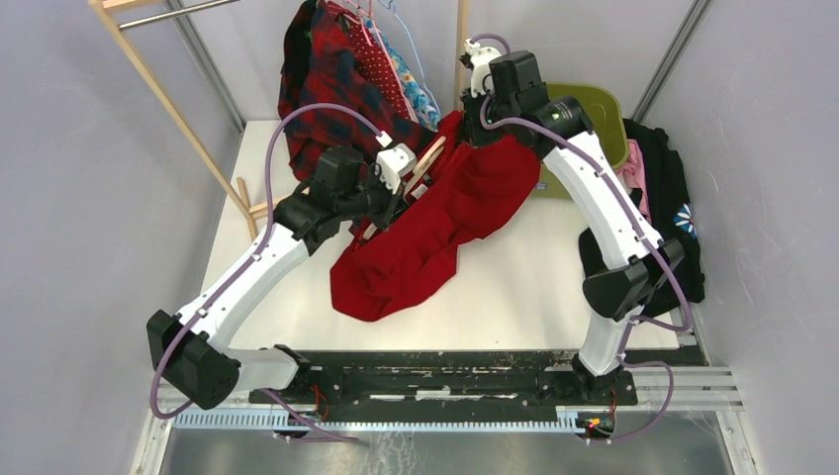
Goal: Remove the skirt from the hanger
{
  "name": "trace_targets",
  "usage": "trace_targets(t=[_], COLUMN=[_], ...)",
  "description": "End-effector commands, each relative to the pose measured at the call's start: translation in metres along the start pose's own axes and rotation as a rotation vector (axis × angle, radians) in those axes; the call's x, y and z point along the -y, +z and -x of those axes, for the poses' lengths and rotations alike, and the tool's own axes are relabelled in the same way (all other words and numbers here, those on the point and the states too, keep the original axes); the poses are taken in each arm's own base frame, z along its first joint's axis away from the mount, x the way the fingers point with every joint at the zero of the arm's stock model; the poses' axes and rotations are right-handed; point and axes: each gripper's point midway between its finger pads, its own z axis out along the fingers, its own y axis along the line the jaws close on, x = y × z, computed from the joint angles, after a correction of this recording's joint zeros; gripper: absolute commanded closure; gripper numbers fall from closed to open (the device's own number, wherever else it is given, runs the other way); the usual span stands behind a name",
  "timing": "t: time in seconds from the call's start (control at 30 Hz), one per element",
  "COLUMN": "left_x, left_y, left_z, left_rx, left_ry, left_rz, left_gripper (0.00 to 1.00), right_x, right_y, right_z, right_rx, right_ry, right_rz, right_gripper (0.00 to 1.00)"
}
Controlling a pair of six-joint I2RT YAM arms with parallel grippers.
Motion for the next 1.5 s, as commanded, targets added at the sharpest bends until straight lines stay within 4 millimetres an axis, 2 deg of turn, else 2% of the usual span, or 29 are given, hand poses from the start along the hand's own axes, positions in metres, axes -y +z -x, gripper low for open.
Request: trace_targets(t=[0.0, 0.1, 0.2, 0.4, 0.53, 0.6, 0.63, 0.7, 0.77, 0.83, 0.9, 0.97, 1.07, 1.2, 1.37, 1.47], left_x=[0.033, 0.031, 0.027, 0.020, 0.026, 0.024, 0.022, 0.016, 0.010, 0.007, 0.003, 0.000, -0.012, -0.026, -0.040, -0.047], left_y=[-0.048, -0.050, -0.056, -0.069, -0.090, -0.100, -0.103, -0.104, -0.098, -0.087, -0.071, -0.053, -0.023, 0.003, 0.029, 0.047], left_z=[-0.082, -0.065, -0.031, 0.031, 0.087, 0.106, 0.111, 0.107, 0.094, 0.078, 0.067, 0.066, 0.074, 0.094, 0.106, 0.107], left_rx=[-0.284, -0.258, -0.191, -0.047, 0.156, 0.224, 0.236, 0.210, 0.159, 0.114, 0.087, 0.085, 0.095, 0.147, 0.156, 0.150], left_ry=[-0.060, -0.052, -0.023, 0.023, 0.079, 0.102, 0.110, 0.115, 0.104, 0.083, 0.056, 0.037, 0.011, 0.023, 0.025, 0.008], left_rz=[-0.074, -0.068, -0.057, -0.022, -0.024, 0.002, 0.016, 0.047, 0.071, 0.071, 0.062, 0.049, 0.043, 0.051, 0.065, 0.062], left_gripper=[0.97, 0.97, 0.97, 0.97, 0.97, 0.97, 0.97, 0.97, 0.97, 0.97, 0.97, 0.97, 0.97, 0.97, 0.97, 0.97], right_x=[0.204, 0.221, 0.238, 0.265, 0.286, 0.295, 0.300, 0.310, 0.319, 0.318, 0.303, 0.274, 0.214, 0.121, 0.023, -0.012], right_y=[-0.088, -0.080, -0.067, -0.060, -0.055, -0.055, -0.056, -0.060, -0.064, -0.060, -0.049, -0.034, -0.016, -0.009, -0.027, -0.048], right_z=[0.110, 0.096, 0.080, 0.077, 0.064, 0.059, 0.056, 0.053, 0.050, 0.049, 0.050, 0.053, 0.056, 0.066, 0.074, 0.078], right_rx=[0.431, 0.388, 0.342, 0.340, 0.315, 0.305, 0.303, 0.303, 0.311, 0.320, 0.327, 0.332, 0.311, 0.299, 0.285, 0.285], right_ry=[0.121, 0.125, 0.145, 0.206, 0.235, 0.245, 0.254, 0.275, 0.305, 0.354, 0.409, 0.484, 0.501, 0.492, 0.455, 0.404], right_rz=[-0.653, -0.684, -0.697, -0.690, -0.707, -0.716, -0.721, -0.727, -0.725, -0.674, -0.573, -0.424, -0.261, -0.031, 0.221, 0.315], right_gripper=[0.99, 0.99, 0.99, 0.99, 0.99, 0.99, 0.99, 0.99, 0.99, 0.99, 0.99, 0.99, 0.99, 0.99, 0.99, 0.99])
